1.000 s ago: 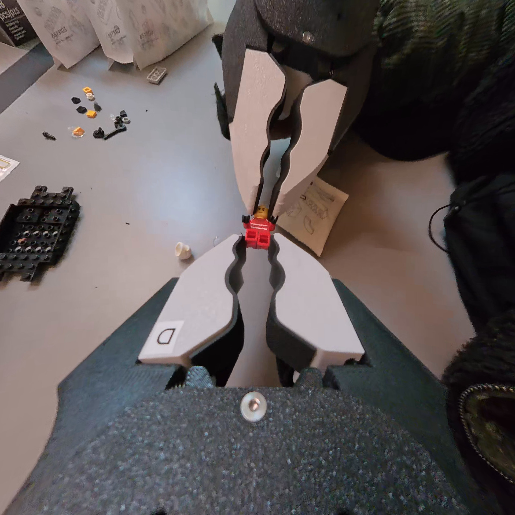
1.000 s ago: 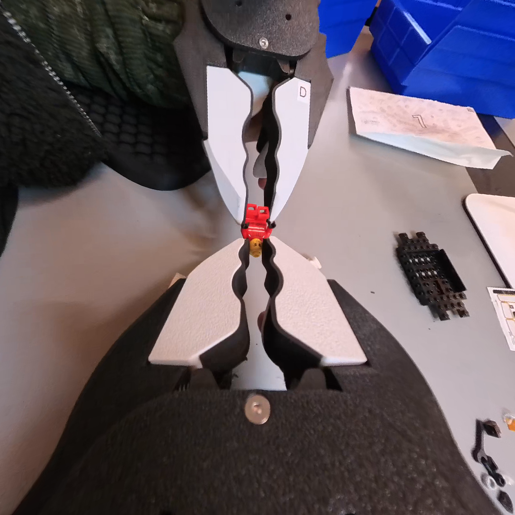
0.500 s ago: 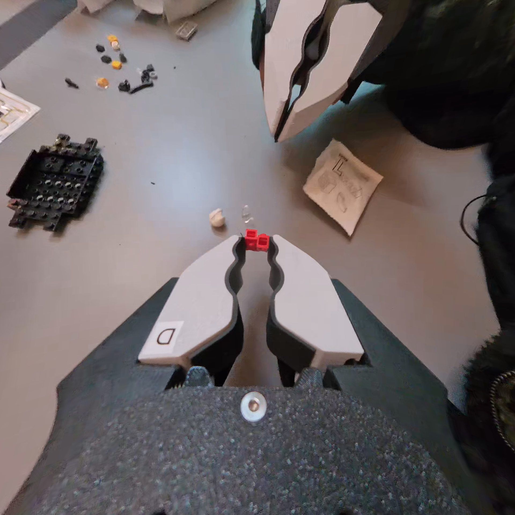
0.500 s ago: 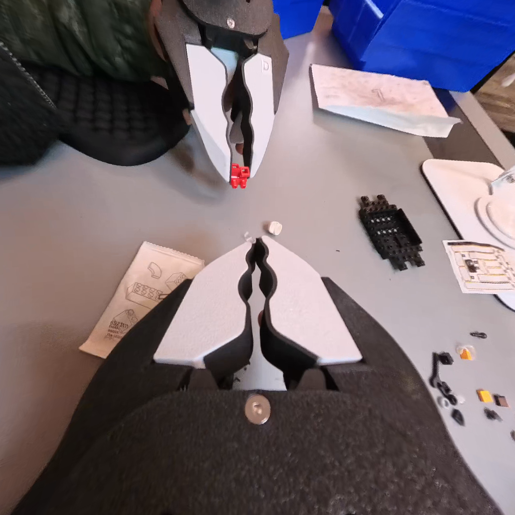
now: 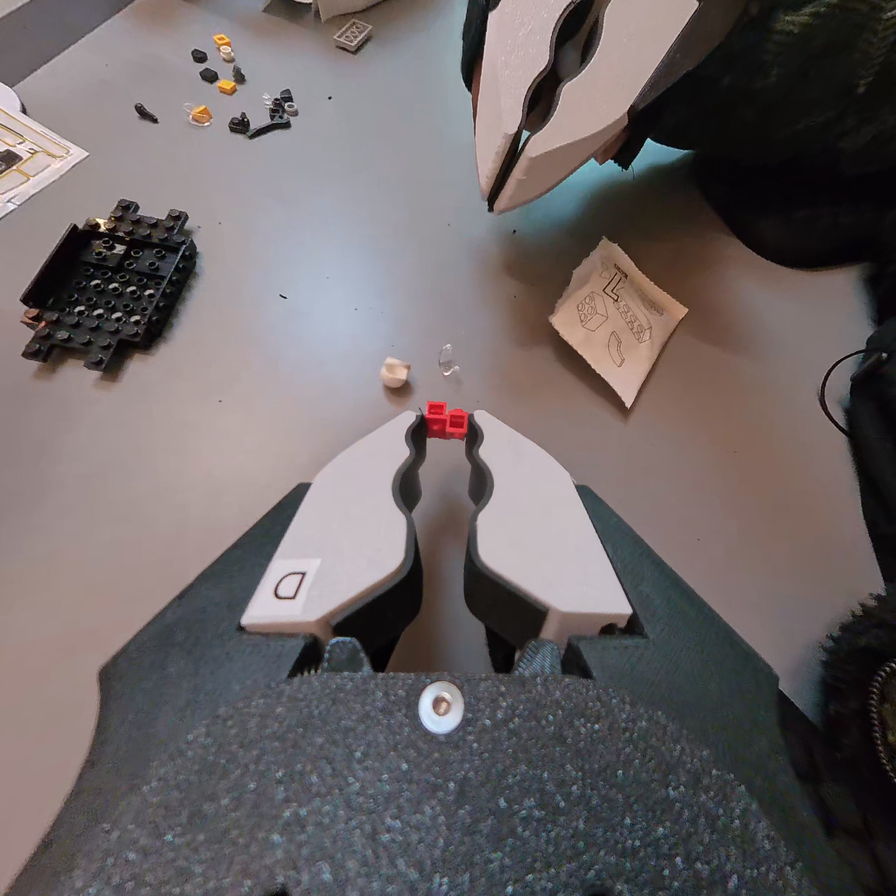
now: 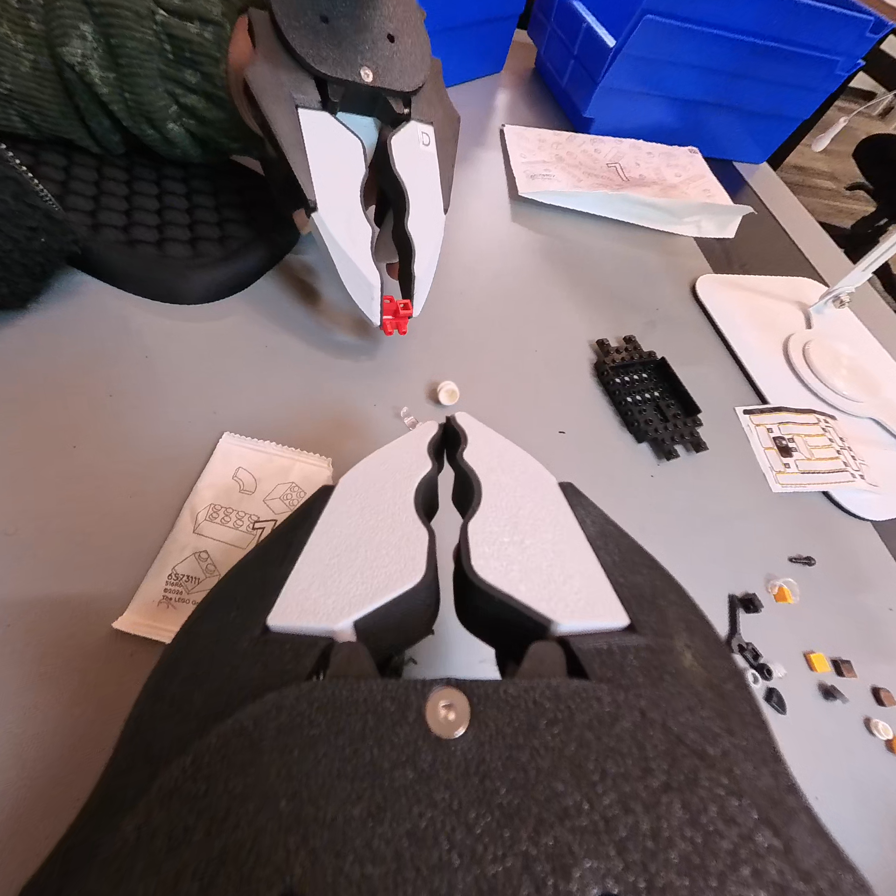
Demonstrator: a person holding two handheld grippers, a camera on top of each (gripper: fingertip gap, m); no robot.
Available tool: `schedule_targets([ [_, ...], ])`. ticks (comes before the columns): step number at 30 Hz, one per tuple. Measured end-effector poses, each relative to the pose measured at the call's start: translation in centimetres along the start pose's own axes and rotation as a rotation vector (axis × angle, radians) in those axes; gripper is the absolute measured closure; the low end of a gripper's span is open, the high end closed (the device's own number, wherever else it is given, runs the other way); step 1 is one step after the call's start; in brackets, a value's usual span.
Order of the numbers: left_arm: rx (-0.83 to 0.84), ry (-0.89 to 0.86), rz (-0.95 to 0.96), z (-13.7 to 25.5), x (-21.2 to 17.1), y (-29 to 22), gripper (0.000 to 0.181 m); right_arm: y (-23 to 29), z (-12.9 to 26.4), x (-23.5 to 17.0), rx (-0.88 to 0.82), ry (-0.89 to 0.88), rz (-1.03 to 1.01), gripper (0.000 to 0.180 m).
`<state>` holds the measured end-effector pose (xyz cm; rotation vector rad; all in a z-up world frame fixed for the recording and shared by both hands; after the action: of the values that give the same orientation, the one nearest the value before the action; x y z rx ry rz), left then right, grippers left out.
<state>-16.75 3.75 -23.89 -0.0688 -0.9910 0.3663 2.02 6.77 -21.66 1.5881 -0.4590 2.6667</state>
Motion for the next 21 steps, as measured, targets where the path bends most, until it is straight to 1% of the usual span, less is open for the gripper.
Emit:
schedule_targets([
  [15,0.025,-0.012,-0.007,-0.10,0.07,0.04,0.166,-0.60,0.02,-0.34,-0.084,0.007,-0.012,0.180],
  [21,0.030,-0.009,-0.013,-0.25,-0.07,0.06,0.166,-0.53,-0.26,-0.76,-0.088,0.017,-0.009,0.180],
])
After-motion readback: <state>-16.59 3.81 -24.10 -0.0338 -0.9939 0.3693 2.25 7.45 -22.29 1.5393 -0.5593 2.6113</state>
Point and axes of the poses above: each gripper's, where its closed fingertips meet, z back along the fingers, x out of its top, y = z × x across the jaws, the point moved 7 cm from there along z, back along the fingers, and after that the axes turned 8 degrees about -x, right-handed, at the moved point
